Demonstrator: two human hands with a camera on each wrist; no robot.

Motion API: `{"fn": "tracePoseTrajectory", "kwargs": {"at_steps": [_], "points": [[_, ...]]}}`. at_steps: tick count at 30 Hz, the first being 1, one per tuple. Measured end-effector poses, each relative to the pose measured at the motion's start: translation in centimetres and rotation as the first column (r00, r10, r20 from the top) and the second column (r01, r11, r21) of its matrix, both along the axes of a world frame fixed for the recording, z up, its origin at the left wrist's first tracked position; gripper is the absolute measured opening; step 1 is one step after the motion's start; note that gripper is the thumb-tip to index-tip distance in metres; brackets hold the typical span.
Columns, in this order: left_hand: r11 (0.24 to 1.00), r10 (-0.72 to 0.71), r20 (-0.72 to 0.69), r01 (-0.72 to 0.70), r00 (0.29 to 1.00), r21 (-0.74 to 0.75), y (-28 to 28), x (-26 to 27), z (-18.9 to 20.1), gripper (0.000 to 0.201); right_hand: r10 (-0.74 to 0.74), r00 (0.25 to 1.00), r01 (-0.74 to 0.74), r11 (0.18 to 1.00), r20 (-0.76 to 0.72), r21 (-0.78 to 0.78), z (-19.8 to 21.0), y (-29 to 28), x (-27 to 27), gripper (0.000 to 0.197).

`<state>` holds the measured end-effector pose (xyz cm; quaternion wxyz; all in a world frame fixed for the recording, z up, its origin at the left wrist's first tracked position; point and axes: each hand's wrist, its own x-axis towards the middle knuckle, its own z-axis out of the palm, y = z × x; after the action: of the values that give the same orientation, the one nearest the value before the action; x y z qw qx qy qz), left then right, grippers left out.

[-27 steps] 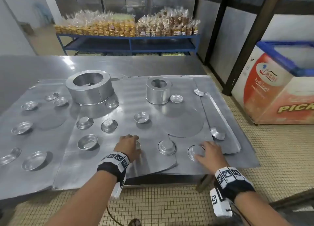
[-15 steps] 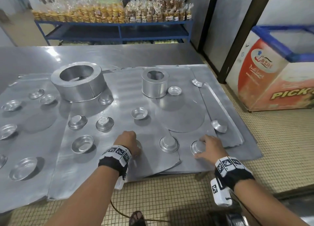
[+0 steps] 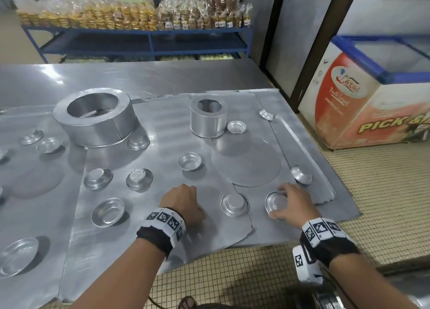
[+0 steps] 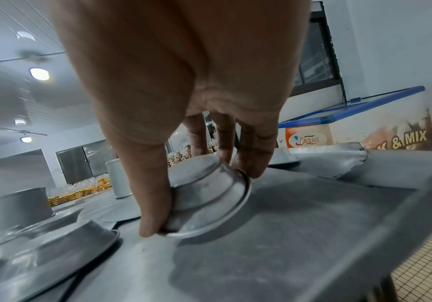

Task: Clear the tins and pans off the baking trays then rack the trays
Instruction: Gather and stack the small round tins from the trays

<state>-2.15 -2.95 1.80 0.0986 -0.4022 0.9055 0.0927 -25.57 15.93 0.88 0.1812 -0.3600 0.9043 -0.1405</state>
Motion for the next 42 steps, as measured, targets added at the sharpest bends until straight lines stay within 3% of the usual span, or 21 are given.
{"fn": "tracePoseTrajectory", "kwargs": {"at_steps": [5, 7, 9, 12, 14, 15, 17, 19, 22, 26, 29, 35, 38, 40, 42], "points": [[0.998, 0.040, -0.221, -0.029, 0.975, 0.050, -1.7, 1.0, -0.3, 0.023, 0.005, 1.000, -0.003, 0.997, 0.026, -0.073, 1.1, -1.0, 0.6, 0.076], [0.984, 0.140, -0.372, -0.087, 0.918, 0.157, -2.7, 1.7, -0.7, 0.018, 0.012, 0.999, -0.007, 0.993, 0.039, -0.117, 1.6, -1.4, 1.2, 0.075], [0.927, 0.310, -0.491, -0.145, 0.814, 0.344, -3.6, 2.5, -1.1, 0.026, 0.022, 0.998, -0.012, 0.984, 0.057, -0.177, 2.1, -2.0, 1.9, 0.073], [0.752, 0.568, -0.525, -0.140, 0.634, 0.645, -3.9, 3.5, -1.3, 0.035, 0.050, 0.997, -0.034, 0.963, 0.054, -0.267, 3.0, -3.2, 3.5, 0.067], [0.558, 0.737, -0.450, -0.078, 0.504, 0.826, -3.2, 4.0, -0.9, 0.030, 0.084, 0.996, -0.066, 0.937, 0.039, -0.344, 3.8, -4.2, 5.0, 0.062], [0.455, 0.793, -0.394, -0.022, 0.465, 0.890, -2.9, 4.1, -0.7, 0.030, 0.105, 0.994, -0.084, 0.913, 0.032, -0.399, 4.1, -4.7, 5.8, 0.060], [0.341, 0.837, -0.325, 0.044, 0.439, 0.939, -2.4, 4.2, -1.2, 0.033, 0.173, 0.985, -0.143, 0.859, 0.016, -0.492, 4.4, -5.7, 7.4, 0.055], [0.294, 0.868, -0.293, 0.061, 0.401, 0.954, -2.0, 4.1, -1.4, 0.030, 0.266, 0.964, -0.225, 0.811, -0.002, -0.540, 4.3, -6.6, 8.9, 0.051], [0.296, 0.891, -0.328, 0.146, 0.314, 0.944, -1.6, 3.9, -1.2, 0.034, 0.387, 0.922, -0.310, 0.743, 0.002, -0.593, 3.7, -8.0, 10.7, 0.046], [0.240, 0.895, -0.291, 0.186, 0.337, 0.953, -0.8, 3.5, -0.3, 0.030, 0.452, 0.888, -0.324, 0.749, 0.088, -0.578, 2.0, -9.5, 11.7, 0.049], [0.288, 0.858, -0.332, 0.169, 0.391, 0.943, -0.6, 3.0, -0.7, 0.032, 0.458, 0.873, -0.296, 0.772, 0.170, -0.563, 1.1, -10.4, 11.8, 0.052], [0.289, 0.878, -0.329, 0.162, 0.348, 0.943, -0.5, 2.1, -1.3, 0.040, 0.546, 0.737, -0.299, 0.792, 0.398, -0.533, 0.8, -10.7, 10.0, 0.072], [0.288, 0.891, -0.323, 0.153, 0.320, 0.945, -0.5, 1.6, -1.8, 0.033, 0.525, 0.759, -0.361, 0.832, 0.385, -0.422, 0.6, -10.6, 7.0, 0.080], [0.282, 0.897, -0.312, 0.138, 0.315, 0.950, -0.4, 1.0, -2.0, 0.036, 0.491, 0.826, -0.429, 0.866, 0.276, -0.256, 0.7, -10.6, 5.0, 0.081], [0.288, 0.895, -0.316, 0.132, 0.316, 0.948, -0.2, 0.4, -2.2, 0.037, 0.499, 0.843, -0.497, 0.865, 0.202, -0.063, 0.5, -10.3, 3.6, 0.086]]}}
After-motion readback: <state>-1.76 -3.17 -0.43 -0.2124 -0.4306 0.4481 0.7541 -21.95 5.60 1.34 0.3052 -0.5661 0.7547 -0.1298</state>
